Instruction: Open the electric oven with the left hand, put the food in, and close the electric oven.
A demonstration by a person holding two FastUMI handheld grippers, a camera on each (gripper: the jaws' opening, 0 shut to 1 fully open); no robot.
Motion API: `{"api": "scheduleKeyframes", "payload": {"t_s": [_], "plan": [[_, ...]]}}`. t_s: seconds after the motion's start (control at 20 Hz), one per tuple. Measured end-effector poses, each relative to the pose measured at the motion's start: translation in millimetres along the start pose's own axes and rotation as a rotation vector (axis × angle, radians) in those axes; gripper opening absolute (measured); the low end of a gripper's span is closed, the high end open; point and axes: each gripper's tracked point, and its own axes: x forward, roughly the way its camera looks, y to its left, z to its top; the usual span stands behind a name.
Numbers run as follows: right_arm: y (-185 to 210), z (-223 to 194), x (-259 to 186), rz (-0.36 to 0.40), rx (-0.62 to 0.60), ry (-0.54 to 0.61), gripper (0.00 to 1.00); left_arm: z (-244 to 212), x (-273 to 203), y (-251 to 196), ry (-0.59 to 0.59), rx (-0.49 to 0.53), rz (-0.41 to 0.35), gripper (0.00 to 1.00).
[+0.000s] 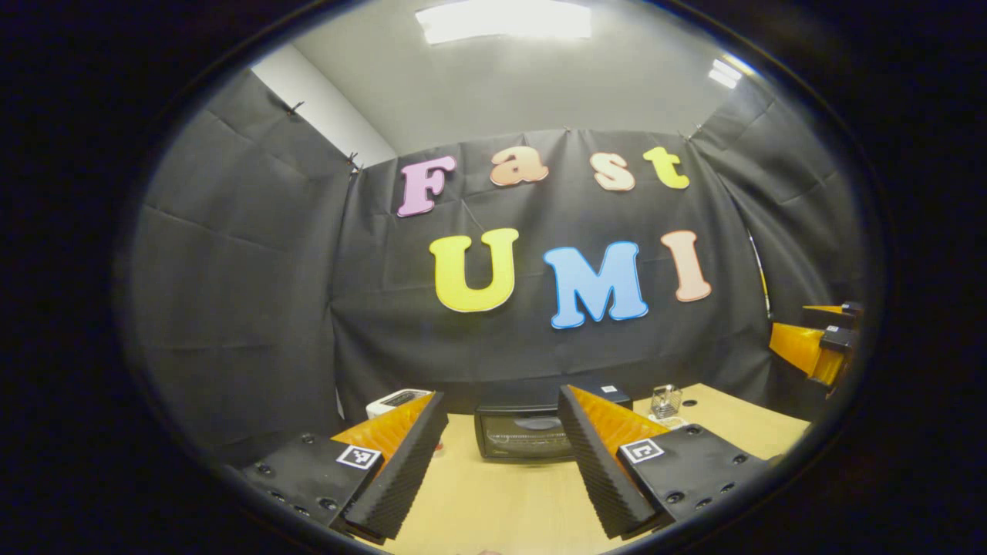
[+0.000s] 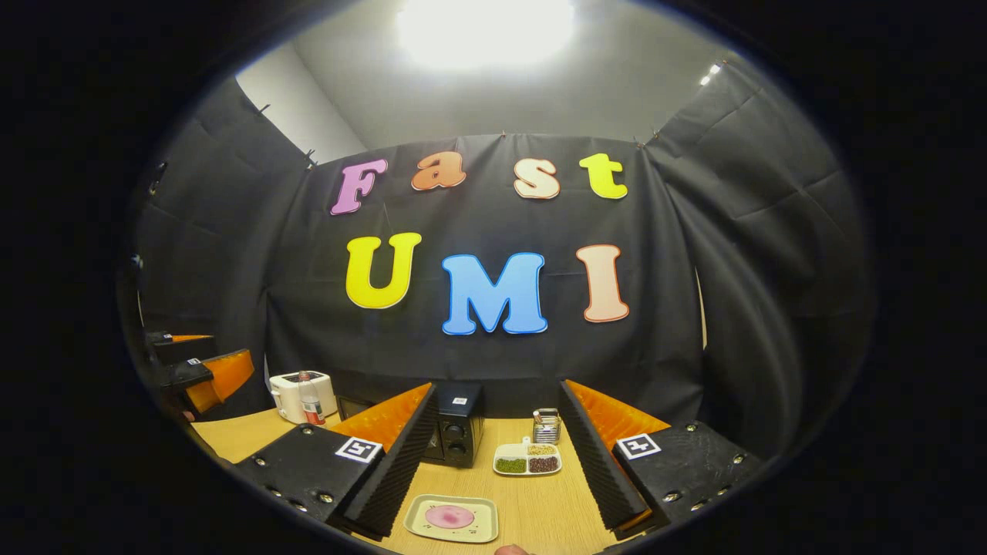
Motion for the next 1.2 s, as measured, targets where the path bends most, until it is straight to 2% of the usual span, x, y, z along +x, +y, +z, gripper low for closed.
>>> {"api": "scheduleKeyframes", "payload": {"t_s": [0.05,0.15,0.35,0.65,0.7,0.85,0.95,1.0,1.1,1.2], "plan": [[0,-1,1,0.011,-0.001,0.0,0.95,0,7,-1,-0.009,0.01,0.006,1.0],[-3,-3,4,0.012,-0.006,0.005,0.95,-7,25,-4,-0.014,0.016,0.006,0.97],[-3,-4,11,-0.005,-0.003,0.007,0.95,-25,79,-11,-0.02,0.012,-0.023,1.0],[-10,6,30,-0.12,-0.033,-0.019,0.95,-87,184,-32,0.052,0.027,-0.098,1.0],[-12,4,33,-0.139,-0.045,-0.008,0.95,-104,199,-36,0.078,0.032,-0.115,0.91],[-20,1,38,-0.199,-0.059,0.018,0.95,-141,243,-54,0.135,0.032,-0.168,0.91],[-28,-2,39,-0.241,-0.081,0.044,0.95,-161,267,-66,0.156,0.045,-0.196,1.0],[-33,-3,39,-0.269,-0.095,0.055,0.95,-169,276,-72,0.163,0.05,-0.207,0.97],[-40,-4,39,-0.315,-0.102,0.069,0.95,-184,293,-81,0.177,0.051,-0.221,1.0],[-41,-6,38,-0.342,-0.102,0.082,0.95,-202,304,-88,0.207,0.042,-0.233,0.98]]}}
